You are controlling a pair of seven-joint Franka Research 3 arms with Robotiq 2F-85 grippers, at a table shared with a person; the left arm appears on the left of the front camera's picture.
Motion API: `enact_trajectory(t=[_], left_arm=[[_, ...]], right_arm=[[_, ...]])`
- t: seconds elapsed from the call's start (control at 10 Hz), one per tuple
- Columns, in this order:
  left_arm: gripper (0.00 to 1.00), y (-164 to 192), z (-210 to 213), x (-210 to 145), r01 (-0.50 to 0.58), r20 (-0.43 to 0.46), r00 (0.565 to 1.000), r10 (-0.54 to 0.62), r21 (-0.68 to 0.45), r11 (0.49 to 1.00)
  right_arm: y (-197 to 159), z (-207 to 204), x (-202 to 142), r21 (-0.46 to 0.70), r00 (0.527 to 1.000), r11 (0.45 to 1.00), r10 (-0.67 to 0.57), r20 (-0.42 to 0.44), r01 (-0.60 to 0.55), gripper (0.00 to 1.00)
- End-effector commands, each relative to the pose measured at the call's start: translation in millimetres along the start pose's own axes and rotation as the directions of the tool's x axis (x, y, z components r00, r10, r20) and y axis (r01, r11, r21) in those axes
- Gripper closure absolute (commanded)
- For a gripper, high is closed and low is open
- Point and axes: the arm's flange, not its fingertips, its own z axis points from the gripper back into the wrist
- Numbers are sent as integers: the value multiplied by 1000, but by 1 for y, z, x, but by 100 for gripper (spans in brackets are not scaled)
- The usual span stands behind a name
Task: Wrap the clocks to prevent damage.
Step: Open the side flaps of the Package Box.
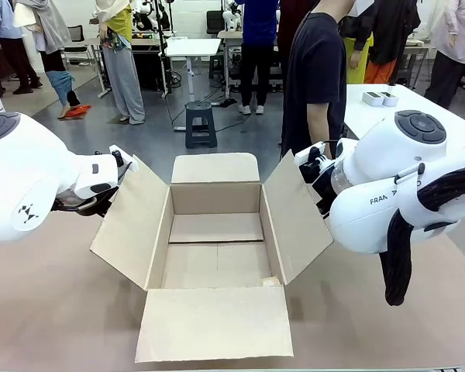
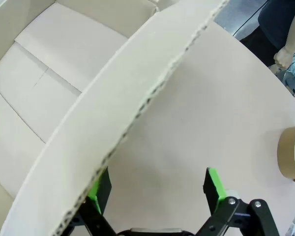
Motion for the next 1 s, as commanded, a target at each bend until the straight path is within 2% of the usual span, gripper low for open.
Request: enact_trajectory(t=[0.0, 0.1, 0.3, 0.6, 0.8, 0.9], left_arm=[[0, 18, 28, -2, -1, -34, 999, 2, 18, 1000], [0, 27, 69, 7, 54, -49, 997, -53, 24, 998], [0, 33, 142, 39, 172, -88, 981, -170, 14, 985], [0, 28, 236, 69, 220, -77, 974, -214, 76, 973], [0, 22, 257, 66, 177, -45, 984, -173, 122, 977], [0, 25, 258, 69, 202, -53, 979, -199, 64, 977]], right_arm=[[-9, 25, 5, 0, 1000, 1000, -9, 7, 9, 0], [-18, 64, 15, 17, 1000, 1000, -12, 14, 12, 0], [-15, 140, 39, -35, 1000, 999, -20, -9, 20, 0], [-2, 241, 73, -121, 999, 992, -32, -39, 27, 0], [3, 256, 76, -224, 997, 973, -66, -32, 57, 0], [0, 264, 67, -102, 1000, 995, -19, -5, 18, 0]])
